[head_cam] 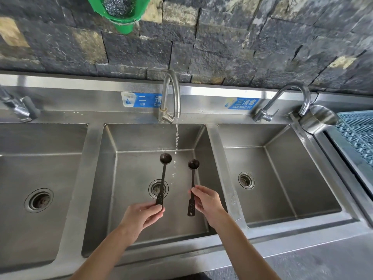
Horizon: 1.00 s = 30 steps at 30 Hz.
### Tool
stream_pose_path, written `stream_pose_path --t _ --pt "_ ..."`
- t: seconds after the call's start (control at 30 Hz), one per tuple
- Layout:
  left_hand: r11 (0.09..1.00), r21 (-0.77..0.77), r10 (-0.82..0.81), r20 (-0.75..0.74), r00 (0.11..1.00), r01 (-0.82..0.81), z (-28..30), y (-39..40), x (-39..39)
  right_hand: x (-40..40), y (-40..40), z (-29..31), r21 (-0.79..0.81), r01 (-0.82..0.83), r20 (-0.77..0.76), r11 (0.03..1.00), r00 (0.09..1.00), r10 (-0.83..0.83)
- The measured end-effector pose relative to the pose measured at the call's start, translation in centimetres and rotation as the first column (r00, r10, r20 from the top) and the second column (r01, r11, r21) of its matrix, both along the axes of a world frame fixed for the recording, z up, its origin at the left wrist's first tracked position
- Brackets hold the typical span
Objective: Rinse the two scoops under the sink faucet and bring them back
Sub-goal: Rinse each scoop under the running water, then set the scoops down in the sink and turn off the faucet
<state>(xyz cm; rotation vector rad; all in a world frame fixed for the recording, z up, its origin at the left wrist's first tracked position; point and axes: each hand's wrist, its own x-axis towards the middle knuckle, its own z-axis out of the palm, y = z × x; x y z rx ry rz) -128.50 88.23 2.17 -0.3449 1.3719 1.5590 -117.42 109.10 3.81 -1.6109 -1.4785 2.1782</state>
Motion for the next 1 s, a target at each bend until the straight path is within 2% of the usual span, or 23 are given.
stream_pose_path --t 0.17,0.5,0.77,0.9,1.0 --pt "0.99 0.011 -0.137 -0.072 0.988 0.138 1.2 2.4 1.4 2.7 1.5 0.3 0.006 0.06 -0.022 0.998 0.998 -0.06" --pt "0.973 0.0 -0.23 -0.069 0.971 0.231 1.3 12.2 5.8 8.6 11.2 -0.1 -0.004 0.179 -0.091 0.984 0.98 -0.179" --pt "0.978 -0.046 -0.202 0.016 0.979 0.203 -0.5 25.2 10.8 12.4 23.3 -2.5 -0.03 0.171 -0.036 0.985 0.984 -0.172" --pt "0.995 -0.06 -0.08 0.087 0.993 0.086 -2.4 32.2 13.6 13.5 28.5 -5.4 -0.053 0.152 -0.032 0.987 0.988 -0.154" --pt "0.986 -0.165 0.032 0.125 0.992 -0.011 -4.4 37.3 15.9 13.8 31.8 -8.2 -0.02 0.123 0.054 0.992 0.991 -0.122"
